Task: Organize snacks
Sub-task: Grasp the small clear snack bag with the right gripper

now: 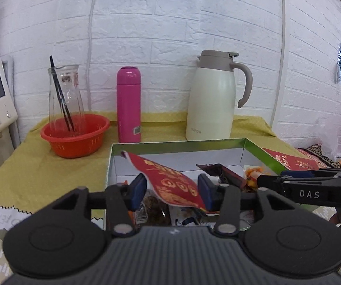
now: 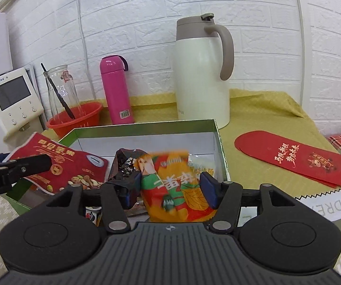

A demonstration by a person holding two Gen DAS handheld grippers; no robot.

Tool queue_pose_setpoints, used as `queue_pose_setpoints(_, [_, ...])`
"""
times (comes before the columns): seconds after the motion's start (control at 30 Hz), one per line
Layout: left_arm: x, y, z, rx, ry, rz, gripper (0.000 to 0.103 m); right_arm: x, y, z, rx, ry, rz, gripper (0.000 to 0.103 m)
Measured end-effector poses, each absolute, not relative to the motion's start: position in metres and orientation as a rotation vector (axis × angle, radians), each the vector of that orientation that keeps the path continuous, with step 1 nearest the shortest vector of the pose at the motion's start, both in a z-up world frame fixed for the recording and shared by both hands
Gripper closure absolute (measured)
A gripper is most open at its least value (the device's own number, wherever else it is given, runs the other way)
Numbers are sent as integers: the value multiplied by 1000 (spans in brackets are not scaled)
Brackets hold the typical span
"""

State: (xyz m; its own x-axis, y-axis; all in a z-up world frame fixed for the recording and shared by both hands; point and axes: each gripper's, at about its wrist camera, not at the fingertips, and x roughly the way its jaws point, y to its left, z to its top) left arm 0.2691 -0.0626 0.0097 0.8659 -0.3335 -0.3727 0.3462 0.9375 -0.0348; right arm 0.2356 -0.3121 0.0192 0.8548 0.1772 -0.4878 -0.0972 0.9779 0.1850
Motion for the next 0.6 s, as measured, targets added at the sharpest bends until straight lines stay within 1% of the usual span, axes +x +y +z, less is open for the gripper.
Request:
queue_pose_setpoints(0.07, [266, -64, 9, 69, 374, -347, 55, 234, -313, 19, 159, 526, 154, 0])
queue_pose_setpoints(0.2, [259, -61, 10, 92, 366, -319, 51, 228, -313, 23, 155, 491, 158, 0])
queue_pose_setpoints(0.4, [247, -54, 14, 92, 359, -288, 48, 211, -311, 39, 148, 424, 187, 0])
queue_pose_setpoints(0.6, [226, -46, 17, 70, 356, -285, 43, 180, -307, 51, 170, 375, 270, 0])
